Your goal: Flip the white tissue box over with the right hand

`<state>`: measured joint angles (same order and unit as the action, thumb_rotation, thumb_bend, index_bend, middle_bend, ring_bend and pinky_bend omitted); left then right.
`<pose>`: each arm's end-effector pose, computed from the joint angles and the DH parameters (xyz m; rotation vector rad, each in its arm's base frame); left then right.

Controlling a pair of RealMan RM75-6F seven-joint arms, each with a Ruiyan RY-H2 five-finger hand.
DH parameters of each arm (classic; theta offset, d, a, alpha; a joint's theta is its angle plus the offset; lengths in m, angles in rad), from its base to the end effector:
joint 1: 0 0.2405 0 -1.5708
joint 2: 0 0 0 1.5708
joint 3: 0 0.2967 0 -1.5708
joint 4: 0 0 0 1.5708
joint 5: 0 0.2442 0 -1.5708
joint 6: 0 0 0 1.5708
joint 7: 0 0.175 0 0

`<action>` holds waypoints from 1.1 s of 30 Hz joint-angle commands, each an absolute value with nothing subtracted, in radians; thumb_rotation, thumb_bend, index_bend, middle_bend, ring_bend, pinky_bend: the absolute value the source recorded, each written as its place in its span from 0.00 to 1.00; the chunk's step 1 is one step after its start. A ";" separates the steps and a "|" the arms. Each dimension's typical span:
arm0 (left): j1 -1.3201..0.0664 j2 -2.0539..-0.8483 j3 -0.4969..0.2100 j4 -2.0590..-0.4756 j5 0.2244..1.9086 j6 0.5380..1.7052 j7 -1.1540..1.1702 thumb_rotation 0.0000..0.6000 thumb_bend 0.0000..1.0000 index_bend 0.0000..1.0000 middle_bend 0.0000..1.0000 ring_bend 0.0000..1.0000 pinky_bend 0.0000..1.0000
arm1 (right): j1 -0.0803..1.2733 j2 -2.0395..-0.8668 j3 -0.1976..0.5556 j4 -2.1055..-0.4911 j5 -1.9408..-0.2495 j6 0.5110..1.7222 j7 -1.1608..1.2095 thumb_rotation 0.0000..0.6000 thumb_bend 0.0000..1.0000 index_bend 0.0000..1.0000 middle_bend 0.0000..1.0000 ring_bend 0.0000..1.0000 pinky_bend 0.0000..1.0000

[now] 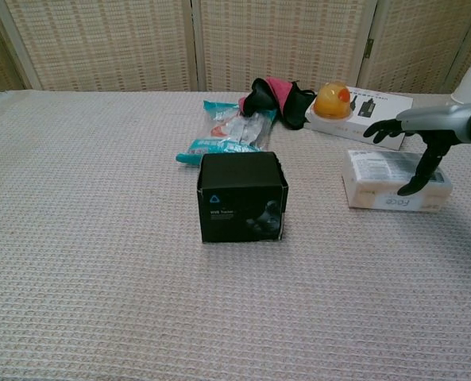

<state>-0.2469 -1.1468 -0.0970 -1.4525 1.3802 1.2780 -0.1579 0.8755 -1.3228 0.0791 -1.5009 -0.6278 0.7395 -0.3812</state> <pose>-0.3823 0.2941 0.1423 -1.4007 -0.9991 -0.9011 -0.2409 -0.4416 -0.0052 1.7669 -1.2069 0.5378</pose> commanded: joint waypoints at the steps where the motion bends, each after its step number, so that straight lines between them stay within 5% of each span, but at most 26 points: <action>1: -0.247 -1.145 -0.097 -1.450 1.381 1.278 -0.163 1.00 0.56 0.22 0.00 0.00 0.12 | 0.884 -1.335 0.081 -1.498 -0.620 0.745 -0.387 1.00 0.13 0.02 0.09 0.00 0.00; 21: -0.247 -1.136 -0.098 -1.443 1.383 1.269 -0.220 1.00 0.55 0.22 0.00 0.00 0.12 | 0.924 -1.406 0.068 -1.466 -0.500 0.810 -0.479 1.00 0.13 0.15 0.17 0.00 0.00; 33: -0.247 -1.133 -0.098 -1.436 1.384 1.268 -0.237 1.00 0.55 0.22 0.00 0.00 0.12 | 0.908 -1.445 0.083 -1.436 -0.527 0.873 -0.486 1.00 0.13 0.33 0.30 0.10 0.00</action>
